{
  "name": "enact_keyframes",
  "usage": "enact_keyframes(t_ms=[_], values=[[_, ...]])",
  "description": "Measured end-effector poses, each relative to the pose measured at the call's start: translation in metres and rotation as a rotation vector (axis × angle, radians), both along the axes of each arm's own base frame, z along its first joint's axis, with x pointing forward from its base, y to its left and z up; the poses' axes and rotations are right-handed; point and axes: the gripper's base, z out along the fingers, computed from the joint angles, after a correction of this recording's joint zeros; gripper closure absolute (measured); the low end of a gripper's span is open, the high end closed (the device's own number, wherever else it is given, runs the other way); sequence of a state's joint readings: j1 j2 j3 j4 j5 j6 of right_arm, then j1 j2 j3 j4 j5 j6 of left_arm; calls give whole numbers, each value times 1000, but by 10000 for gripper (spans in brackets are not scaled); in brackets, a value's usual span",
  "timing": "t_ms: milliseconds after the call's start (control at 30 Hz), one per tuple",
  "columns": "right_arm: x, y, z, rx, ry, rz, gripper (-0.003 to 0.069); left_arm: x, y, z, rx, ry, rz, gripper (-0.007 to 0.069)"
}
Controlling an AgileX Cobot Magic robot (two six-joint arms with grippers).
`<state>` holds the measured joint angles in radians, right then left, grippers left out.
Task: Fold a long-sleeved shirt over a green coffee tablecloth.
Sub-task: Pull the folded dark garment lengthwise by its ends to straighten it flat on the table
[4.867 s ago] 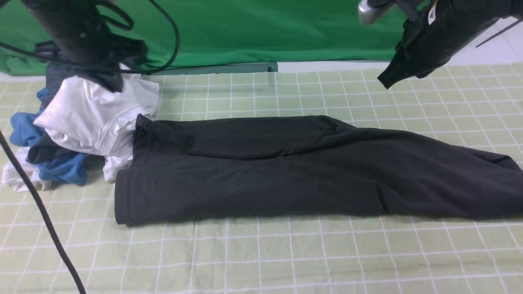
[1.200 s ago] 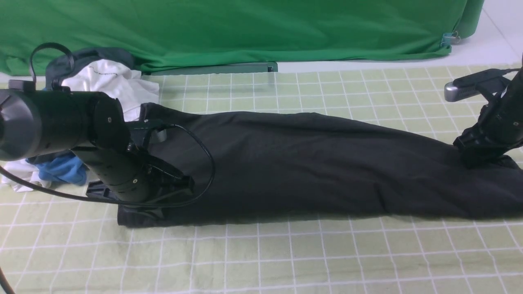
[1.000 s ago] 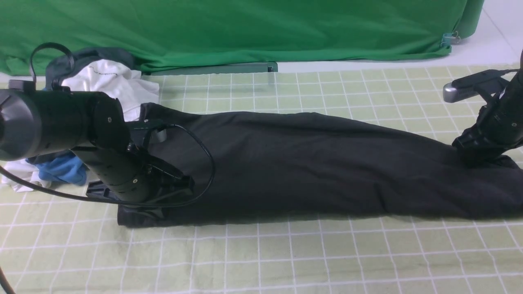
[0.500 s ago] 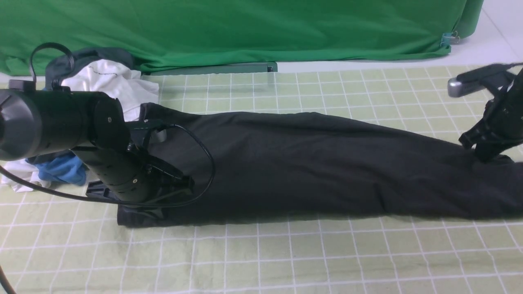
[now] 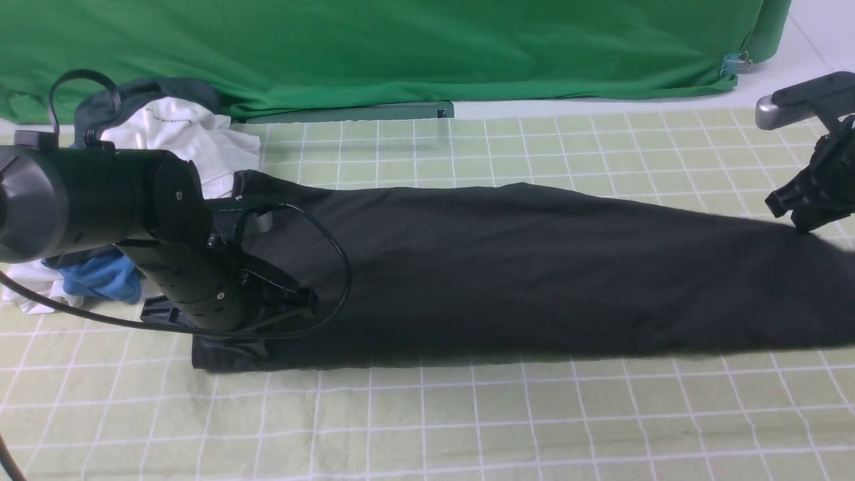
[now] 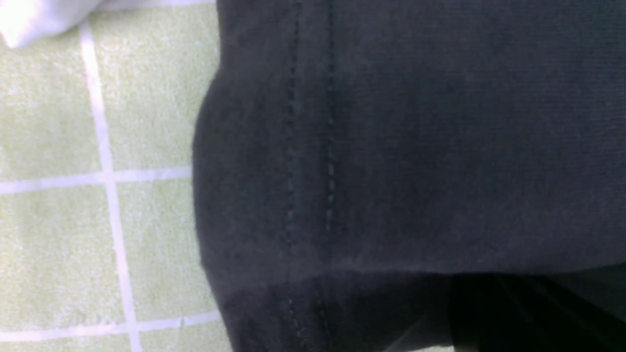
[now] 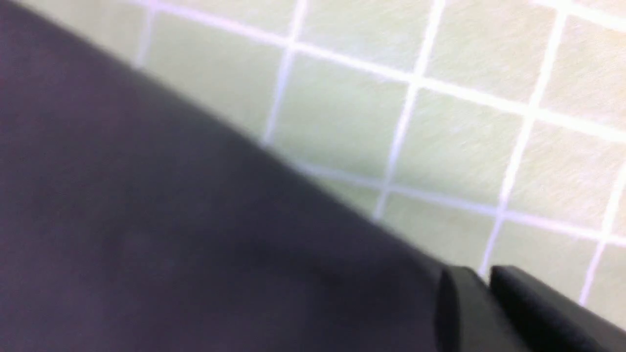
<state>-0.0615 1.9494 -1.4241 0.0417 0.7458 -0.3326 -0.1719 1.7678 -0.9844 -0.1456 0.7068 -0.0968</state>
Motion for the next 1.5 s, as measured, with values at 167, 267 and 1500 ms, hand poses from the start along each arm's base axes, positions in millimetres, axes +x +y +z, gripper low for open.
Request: enact_keyframes(t_ms=[167, 267, 1500], values=[[1, -2, 8, 0, -47, -33, 282, 0, 0, 0, 1, -1, -1, 613], [-4, -1, 21, 10, -61, -69, 263, 0, 0, 2, 0, -6, -1, 613], [-46, -46, -39, 148, 191, -360, 69, 15, 23, 2, 34, -160, 60, 613]])
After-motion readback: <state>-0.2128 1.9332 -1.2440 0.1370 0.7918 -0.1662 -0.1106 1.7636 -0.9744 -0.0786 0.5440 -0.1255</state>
